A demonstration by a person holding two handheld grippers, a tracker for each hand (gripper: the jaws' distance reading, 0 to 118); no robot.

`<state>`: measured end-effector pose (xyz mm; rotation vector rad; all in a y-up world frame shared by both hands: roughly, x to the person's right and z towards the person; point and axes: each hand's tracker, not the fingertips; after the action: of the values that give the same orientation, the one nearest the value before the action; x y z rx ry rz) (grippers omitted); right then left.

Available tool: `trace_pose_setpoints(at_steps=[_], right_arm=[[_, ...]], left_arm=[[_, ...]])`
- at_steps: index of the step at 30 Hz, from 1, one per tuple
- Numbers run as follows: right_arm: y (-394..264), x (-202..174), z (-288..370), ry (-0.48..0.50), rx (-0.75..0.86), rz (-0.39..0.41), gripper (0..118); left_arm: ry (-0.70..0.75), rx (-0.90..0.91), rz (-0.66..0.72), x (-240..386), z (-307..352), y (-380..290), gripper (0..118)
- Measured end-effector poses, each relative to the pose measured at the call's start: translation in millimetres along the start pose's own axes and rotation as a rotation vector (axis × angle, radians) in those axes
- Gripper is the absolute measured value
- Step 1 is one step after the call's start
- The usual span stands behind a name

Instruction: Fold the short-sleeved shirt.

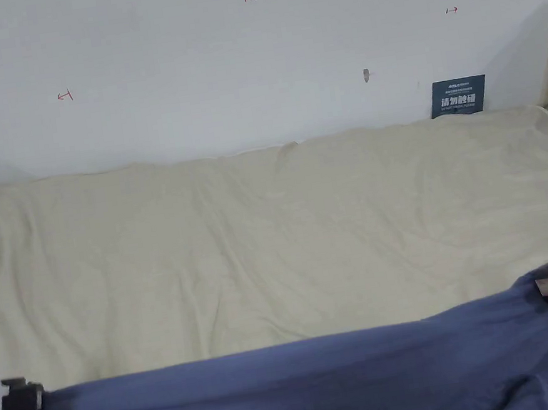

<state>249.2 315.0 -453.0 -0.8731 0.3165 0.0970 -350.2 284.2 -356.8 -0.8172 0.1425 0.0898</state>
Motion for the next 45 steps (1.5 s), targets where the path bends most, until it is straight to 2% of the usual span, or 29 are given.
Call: trace_pose_setpoints(at_steps=[5,8,12,14,15,17,18,19,21,24,26,27,28,29,30,31,32,33,34,35,36,38,40,45], right_arm=[[-79,-6,-15,0.049,-0.149,-0.036,0],[-120,-14,-35,0.023,-0.235,-0.015,0],[-145,-10,-47,0.05,-0.229,-0.09,1],[-145,-10,-45,0.051,-0.204,-0.093,12],[-142,-10,-39,0.032,-0.195,-0.073,34],[-138,-10,-33,-0.027,-0.173,-0.05,73],[-136,-9,-26,-0.03,-0.173,-0.049,82],[-133,-7,-17,-0.023,-0.147,-0.06,82],[-126,-12,0,-0.025,-0.096,-0.074,82],[-114,-26,23,0.041,-0.016,-0.01,82],[-107,-42,32,0.083,0.03,0.035,82],[-101,-56,35,0.111,0.049,0.043,80],[-97,-68,36,0.147,0.067,0.049,72],[-94,-80,36,0.175,0.087,0.045,58],[-91,-94,34,0.197,0.107,0.062,30],[-89,-109,28,0.24,0.121,0.093,11],[-86,-124,21,0.259,0.12,0.103,8],[-84,-141,12,0.271,0.105,0.143,5],[-83,-158,4,0.283,0.088,0.164,0],[-80,-165,-9,0.288,0.085,0.165,0],[-81,-176,-17,0.311,0.094,0.159,0],[-79,-197,-32,0.421,0.067,0.087,0],[-81,-215,-50,0.459,0.054,0.046,0],[-85,-245,-80,0.5,-0.016,0.056,0]], left_arm=[[0.005,-0.115,0.028,-10,-15,-66,4],[-0.039,-0.199,0.16,-17,-28,-105,4],[-0.068,-0.197,0.235,-27,-31,-127,4],[-0.084,-0.172,0.264,-31,-28,-126,5],[-0.077,-0.184,0.266,-33,-26,-123,19],[-0.056,-0.169,0.247,-37,-24,-120,66],[-0.051,-0.146,0.24,-38,-20,-118,88],[-0.05,-0.128,0.24,-39,-14,-117,94],[-0.056,-0.087,0.243,-40,-2,-114,96],[-0.07,-0.052,0.246,-36,20,-111,96],[-0.097,-0.021,0.232,-31,34,-114,95],[-0.118,-0.007,0.236,-28,39,-118,90],[-0.129,-0.018,0.237,-25,43,-122,79],[-0.138,-0.013,0.234,-13,52,-128,62],[-0.146,-0.002,0.229,-10,54,-132,28],[-0.135,-0.002,0.228,-5,53,-137,4],[-0.089,-0.003,0.229,-2,53,-140,3],[-0.097,-0.027,0.208,0,51,-143,3],[-0.113,-0.04,0.203,0,49,-148,1],[-0.121,-0.049,0.209,-2,49,-152,1],[-0.134,-0.051,0.227,-3,48,-157,0],[-0.148,-0.057,0.285,-11,43,-166,0],[-0.155,-0.051,0.32,-21,39,-172,0],[-0.238,-0.034,0.416,-48,28,-167,0]])
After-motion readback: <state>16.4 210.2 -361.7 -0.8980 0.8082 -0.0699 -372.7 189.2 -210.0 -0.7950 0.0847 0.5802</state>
